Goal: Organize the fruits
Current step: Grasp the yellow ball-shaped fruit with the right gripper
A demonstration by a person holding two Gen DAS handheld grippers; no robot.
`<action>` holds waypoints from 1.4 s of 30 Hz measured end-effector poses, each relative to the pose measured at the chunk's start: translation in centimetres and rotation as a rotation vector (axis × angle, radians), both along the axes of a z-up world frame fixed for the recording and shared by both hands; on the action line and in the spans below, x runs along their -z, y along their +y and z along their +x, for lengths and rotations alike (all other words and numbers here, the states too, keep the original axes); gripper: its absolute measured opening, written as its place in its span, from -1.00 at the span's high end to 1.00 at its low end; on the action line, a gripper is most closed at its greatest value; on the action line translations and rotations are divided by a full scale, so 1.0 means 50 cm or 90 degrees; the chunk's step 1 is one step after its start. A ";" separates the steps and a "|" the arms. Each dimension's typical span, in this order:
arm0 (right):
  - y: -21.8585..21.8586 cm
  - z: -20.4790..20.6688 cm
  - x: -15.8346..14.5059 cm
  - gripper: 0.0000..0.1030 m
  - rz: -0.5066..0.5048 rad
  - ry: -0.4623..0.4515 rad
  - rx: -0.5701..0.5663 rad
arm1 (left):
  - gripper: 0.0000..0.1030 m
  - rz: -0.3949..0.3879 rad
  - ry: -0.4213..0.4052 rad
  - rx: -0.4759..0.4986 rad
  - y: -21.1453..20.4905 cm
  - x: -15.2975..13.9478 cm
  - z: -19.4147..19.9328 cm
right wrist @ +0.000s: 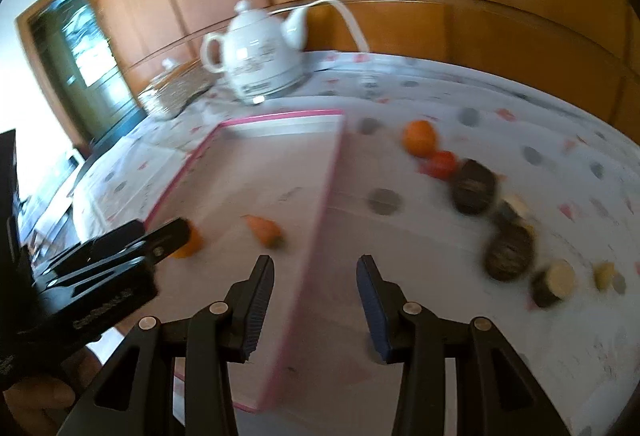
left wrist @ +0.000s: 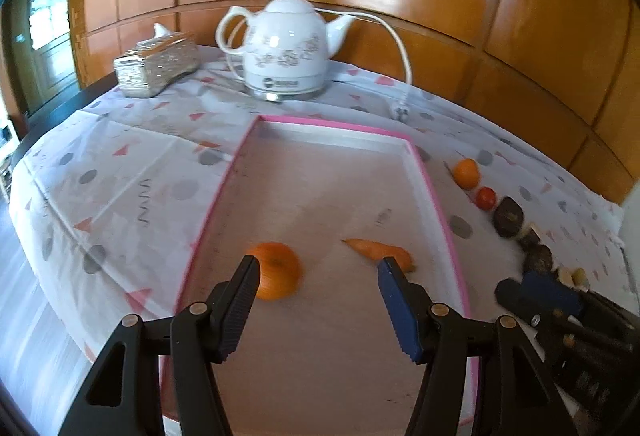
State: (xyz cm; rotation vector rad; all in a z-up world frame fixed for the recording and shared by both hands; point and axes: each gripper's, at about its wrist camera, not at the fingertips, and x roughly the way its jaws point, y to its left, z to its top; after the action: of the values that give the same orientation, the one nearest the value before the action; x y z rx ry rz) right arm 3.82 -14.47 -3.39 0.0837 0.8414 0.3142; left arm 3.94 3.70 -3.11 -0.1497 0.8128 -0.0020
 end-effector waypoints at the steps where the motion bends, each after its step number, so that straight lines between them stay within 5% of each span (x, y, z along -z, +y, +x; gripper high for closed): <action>1: -0.018 -0.002 0.001 0.15 0.001 0.000 0.017 | -0.21 -0.003 0.002 0.006 -0.007 0.001 -0.001; 31: -0.410 -0.037 0.054 0.16 -0.020 0.030 0.367 | -0.21 0.000 0.010 0.134 -0.184 -0.002 0.019; 42: -0.459 0.013 0.071 0.08 -0.060 0.049 0.401 | -0.30 -0.003 0.012 0.129 -0.210 -0.002 0.033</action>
State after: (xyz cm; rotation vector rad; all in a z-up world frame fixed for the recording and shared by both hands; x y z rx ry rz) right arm 4.46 -37.40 -6.94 0.2670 0.8606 -0.3215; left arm 5.59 -6.82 -3.01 -0.0715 0.8442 -0.1935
